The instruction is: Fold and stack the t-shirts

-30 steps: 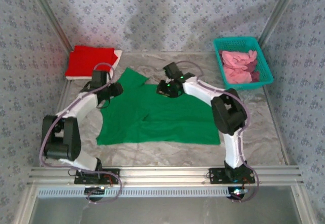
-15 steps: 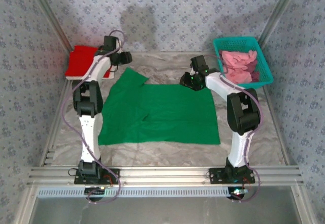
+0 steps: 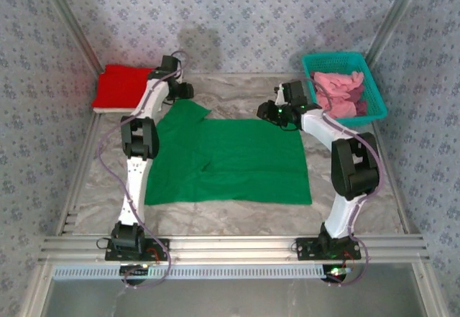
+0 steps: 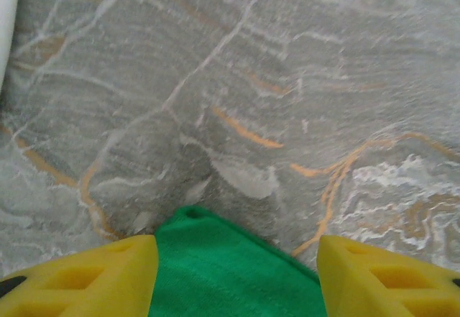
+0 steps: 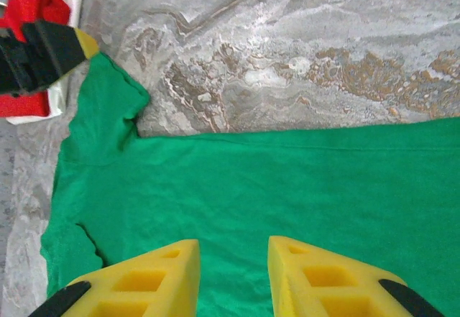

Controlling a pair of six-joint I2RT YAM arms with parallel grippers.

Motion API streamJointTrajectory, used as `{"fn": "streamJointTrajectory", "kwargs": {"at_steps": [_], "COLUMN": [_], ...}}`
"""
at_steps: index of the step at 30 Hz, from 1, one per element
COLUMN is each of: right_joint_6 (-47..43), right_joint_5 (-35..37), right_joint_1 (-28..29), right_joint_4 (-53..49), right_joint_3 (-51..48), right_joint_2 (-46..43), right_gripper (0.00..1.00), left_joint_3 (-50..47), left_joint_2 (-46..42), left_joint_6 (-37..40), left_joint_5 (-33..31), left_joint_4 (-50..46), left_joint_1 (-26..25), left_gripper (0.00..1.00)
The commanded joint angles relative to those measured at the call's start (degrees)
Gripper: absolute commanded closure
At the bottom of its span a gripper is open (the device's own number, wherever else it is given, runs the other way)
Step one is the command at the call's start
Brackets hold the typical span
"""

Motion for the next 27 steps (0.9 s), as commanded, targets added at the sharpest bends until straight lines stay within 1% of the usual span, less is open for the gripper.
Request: {"fn": "streamJointTrajectory", "kwargs": {"at_steps": [1, 3, 5, 7, 9, 10, 11, 13, 14, 15, 16, 18, 20, 22, 25, 27], "right_joint_6": [-0.58, -0.37, 0.46, 0.74, 0.84, 0.82, 0.76, 0.84, 0.77, 0.62, 0.37, -0.35, -2.03, -3.87, -5.96, -7.32], "right_joint_5": [-2.01, -2.48, -3.2, -3.9, -3.98, -3.95, -3.88, -3.73, -3.54, -3.16, -2.63, -1.28, 0.79, 3.48, 7.16, 9.21], "right_joint_1": [-0.7, -0.93, -1.28, -1.46, -1.56, -1.6, -1.65, -1.95, -2.09, -2.24, -2.55, -3.49, -4.58, -5.48, -6.42, -6.9], "right_joint_4": [2.11, 2.57, 3.48, 3.81, 3.37, 3.23, 3.17, 3.14, 3.07, 2.85, 2.21, 0.15, -4.31, -9.23, -14.36, -15.92], "right_joint_3": [-1.17, -1.65, -2.3, -2.41, -2.46, -2.5, -2.59, -2.84, -2.85, -2.85, -2.62, -1.34, 1.95, 5.76, 10.86, 13.69], "right_joint_2": [-2.34, -2.25, -2.23, -2.17, -2.34, -2.59, -2.69, -3.12, -3.17, -3.09, -2.82, -1.86, 0.62, 3.45, 7.63, 10.14], "right_gripper": [0.67, 0.68, 0.68, 0.68, 0.68, 0.68, 0.68, 0.68, 0.68, 0.68, 0.68, 0.68, 0.68, 0.68, 0.68, 0.68], "left_joint_3": [2.14, 1.97, 2.09, 1.99, 2.07, 2.03, 2.04, 2.1, 2.11, 2.2, 2.41, 2.55, 2.56, 2.56, 2.65, 2.68], "left_joint_2": [1.2, 1.72, 2.26, 2.56, 2.8, 2.86, 2.96, 2.98, 2.87, 2.84, 2.76, 2.26, 1.41, 0.38, -1.17, -2.21], "left_joint_6": [1.21, 1.23, 1.16, 1.14, 1.18, 1.31, 1.4, 1.48, 1.66, 1.66, 1.72, 1.84, 2.08, 2.33, 3.35, 4.05], "left_joint_5": [-2.08, -1.78, -0.96, -0.77, 0.18, 0.67, 1.2, 1.69, 1.77, 1.62, 1.39, 0.69, -0.03, -0.46, -1.51, -2.18], "left_joint_4": [-3.64, -3.3, -2.87, -2.19, -1.77, -1.63, -1.38, -1.07, -0.98, -1.09, -1.04, -1.05, -0.83, -0.42, 0.18, 0.69], "left_joint_1": [-0.23, -0.32, -0.32, -0.37, -0.39, -0.41, -0.41, -0.41, -0.43, -0.44, -0.34, -0.33, -0.11, 0.18, 0.96, 1.56], "left_gripper": [0.4, 0.41, 0.47, 0.46, 0.48, 0.51, 0.59, 0.69, 0.77, 0.83, 0.85, 0.94, 0.96, 1.0, 1.0, 1.0]}}
